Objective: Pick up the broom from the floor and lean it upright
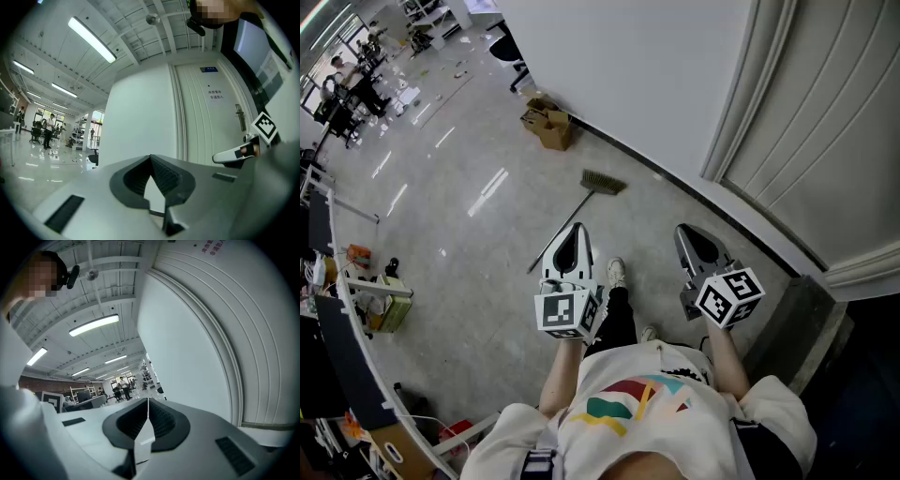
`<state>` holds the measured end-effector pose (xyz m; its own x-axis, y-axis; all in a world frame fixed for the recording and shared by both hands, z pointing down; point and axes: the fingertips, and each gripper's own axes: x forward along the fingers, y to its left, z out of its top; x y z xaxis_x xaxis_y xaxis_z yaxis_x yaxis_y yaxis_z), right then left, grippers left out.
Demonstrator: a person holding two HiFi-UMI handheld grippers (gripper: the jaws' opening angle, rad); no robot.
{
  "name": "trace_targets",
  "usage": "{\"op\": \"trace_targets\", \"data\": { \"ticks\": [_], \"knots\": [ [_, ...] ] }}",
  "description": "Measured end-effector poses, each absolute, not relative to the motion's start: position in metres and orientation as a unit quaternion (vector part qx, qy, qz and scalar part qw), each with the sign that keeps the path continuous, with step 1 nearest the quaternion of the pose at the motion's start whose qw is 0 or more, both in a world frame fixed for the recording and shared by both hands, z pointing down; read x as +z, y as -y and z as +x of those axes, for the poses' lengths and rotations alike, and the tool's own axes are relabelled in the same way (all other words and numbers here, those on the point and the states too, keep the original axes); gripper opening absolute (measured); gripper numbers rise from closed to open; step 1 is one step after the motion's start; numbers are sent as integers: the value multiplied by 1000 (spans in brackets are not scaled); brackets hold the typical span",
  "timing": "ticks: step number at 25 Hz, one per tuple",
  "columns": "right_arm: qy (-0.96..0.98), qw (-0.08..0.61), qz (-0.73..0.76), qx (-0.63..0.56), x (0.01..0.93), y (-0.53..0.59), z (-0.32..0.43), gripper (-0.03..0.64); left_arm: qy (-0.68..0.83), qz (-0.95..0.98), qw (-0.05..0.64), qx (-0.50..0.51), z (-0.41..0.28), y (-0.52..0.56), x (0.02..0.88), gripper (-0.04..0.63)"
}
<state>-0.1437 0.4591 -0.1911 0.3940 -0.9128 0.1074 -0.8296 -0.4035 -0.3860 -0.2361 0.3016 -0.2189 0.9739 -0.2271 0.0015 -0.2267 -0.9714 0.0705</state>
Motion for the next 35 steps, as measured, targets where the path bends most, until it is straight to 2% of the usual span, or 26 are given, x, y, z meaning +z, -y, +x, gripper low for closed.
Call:
{"op": "trace_targets", "data": {
  "ticks": [9,21,31,35],
  "knots": [
    [-527,110,-829,-150,-183,-340,-42,14,102,993,53,-16,-121,-186,-204,44],
    [-492,93,-846,-185,-168,-183,81,15,86,994,62,27,1,-17,-176,44],
    [-546,65,-811,-199,-170,-122,170,17,135,988,63,34,75,30,-180,44],
    [-595,26,-778,-202,-161,-94,189,101,176,981,68,43,85,42,-175,44]
  ]
}}
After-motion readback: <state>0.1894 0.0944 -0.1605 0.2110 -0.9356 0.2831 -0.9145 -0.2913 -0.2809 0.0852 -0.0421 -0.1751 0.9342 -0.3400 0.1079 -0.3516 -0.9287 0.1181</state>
